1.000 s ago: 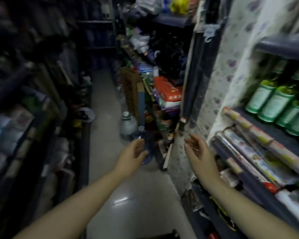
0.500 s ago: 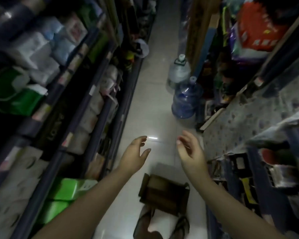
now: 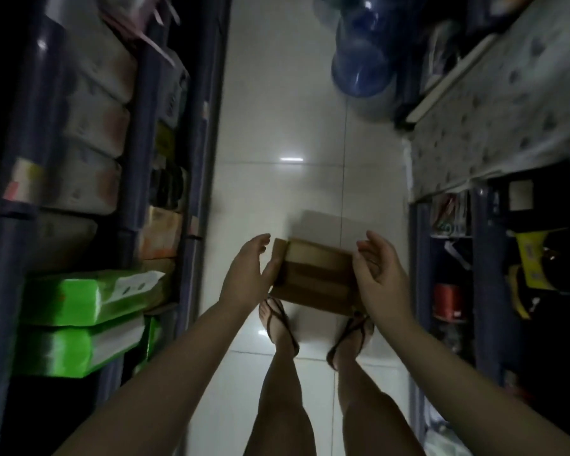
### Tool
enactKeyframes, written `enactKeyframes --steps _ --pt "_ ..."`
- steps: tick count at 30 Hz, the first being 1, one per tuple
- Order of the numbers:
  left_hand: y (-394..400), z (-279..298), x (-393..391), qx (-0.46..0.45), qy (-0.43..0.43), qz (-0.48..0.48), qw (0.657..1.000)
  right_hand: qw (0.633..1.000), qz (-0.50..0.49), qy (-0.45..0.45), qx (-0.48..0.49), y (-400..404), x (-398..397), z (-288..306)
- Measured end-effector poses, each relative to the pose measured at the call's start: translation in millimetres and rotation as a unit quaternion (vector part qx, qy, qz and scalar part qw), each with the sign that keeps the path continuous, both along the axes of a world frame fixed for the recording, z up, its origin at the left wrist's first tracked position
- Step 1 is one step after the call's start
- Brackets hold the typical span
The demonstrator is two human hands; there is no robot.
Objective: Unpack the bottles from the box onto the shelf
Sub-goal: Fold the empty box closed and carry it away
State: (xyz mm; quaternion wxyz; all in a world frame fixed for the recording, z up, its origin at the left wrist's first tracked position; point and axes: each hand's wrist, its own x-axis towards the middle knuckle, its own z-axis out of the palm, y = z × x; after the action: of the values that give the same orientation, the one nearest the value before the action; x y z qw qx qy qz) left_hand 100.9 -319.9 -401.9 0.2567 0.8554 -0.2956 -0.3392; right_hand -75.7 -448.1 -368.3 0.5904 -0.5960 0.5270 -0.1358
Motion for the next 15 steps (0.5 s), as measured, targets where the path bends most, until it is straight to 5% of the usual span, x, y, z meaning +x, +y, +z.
enactKeyframes --steps 15 --pt "21.9 -233.9 9.8 0.157 0.013 -0.019 0.987 0.978 -0.054 0.2 -0.001 21.2 -39.0 -252.0"
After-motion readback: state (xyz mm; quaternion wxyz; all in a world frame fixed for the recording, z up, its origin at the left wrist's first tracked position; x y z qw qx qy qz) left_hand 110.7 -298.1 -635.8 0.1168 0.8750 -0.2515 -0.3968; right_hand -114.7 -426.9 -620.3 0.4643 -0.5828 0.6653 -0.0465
